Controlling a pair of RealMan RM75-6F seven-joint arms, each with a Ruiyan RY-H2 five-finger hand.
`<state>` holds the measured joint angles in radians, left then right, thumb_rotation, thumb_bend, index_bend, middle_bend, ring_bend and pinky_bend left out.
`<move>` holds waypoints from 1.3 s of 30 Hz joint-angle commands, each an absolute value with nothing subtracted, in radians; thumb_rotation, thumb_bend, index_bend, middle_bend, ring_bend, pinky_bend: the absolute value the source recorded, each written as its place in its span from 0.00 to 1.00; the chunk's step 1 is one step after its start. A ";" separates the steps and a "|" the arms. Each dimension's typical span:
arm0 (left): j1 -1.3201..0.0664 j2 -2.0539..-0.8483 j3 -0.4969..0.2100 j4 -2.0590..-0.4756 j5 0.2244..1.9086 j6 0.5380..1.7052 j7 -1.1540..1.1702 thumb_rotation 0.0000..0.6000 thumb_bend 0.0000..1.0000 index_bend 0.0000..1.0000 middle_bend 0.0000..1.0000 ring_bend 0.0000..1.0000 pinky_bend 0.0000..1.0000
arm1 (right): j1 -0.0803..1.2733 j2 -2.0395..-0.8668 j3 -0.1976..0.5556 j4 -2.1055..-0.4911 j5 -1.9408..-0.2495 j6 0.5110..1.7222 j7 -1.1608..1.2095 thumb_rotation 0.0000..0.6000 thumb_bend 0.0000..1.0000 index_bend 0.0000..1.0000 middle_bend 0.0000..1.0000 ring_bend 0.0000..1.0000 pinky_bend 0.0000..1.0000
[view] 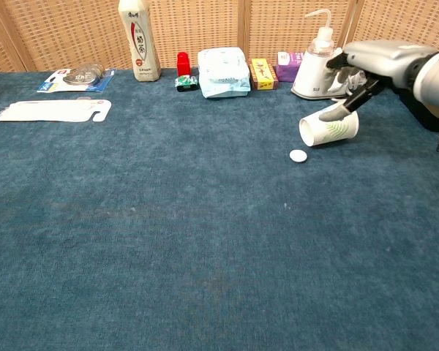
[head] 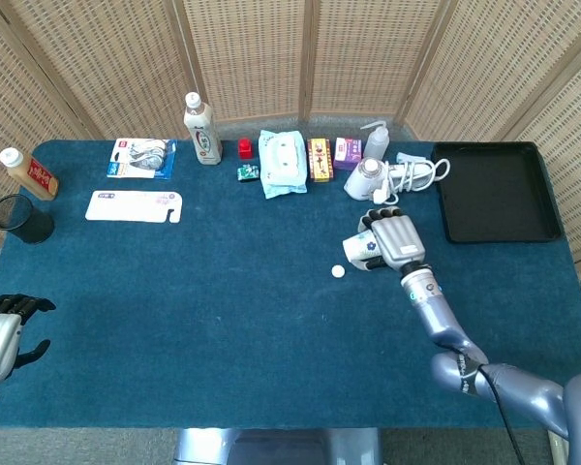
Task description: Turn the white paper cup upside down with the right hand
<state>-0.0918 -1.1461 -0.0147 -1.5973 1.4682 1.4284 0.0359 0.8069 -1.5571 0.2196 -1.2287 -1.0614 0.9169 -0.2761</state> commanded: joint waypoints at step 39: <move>-0.088 -1.144 -0.011 -1.588 1.451 1.409 0.023 1.00 0.20 0.37 0.40 0.27 0.20 | 0.905 -1.678 0.117 -0.927 -1.269 0.833 -0.426 0.65 0.23 0.39 0.30 0.27 0.18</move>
<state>-0.0885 -1.1441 -0.0108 -1.5881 1.4509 1.4096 0.0236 0.9031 -1.6754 0.1175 -0.9306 -1.2663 0.8356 -0.4245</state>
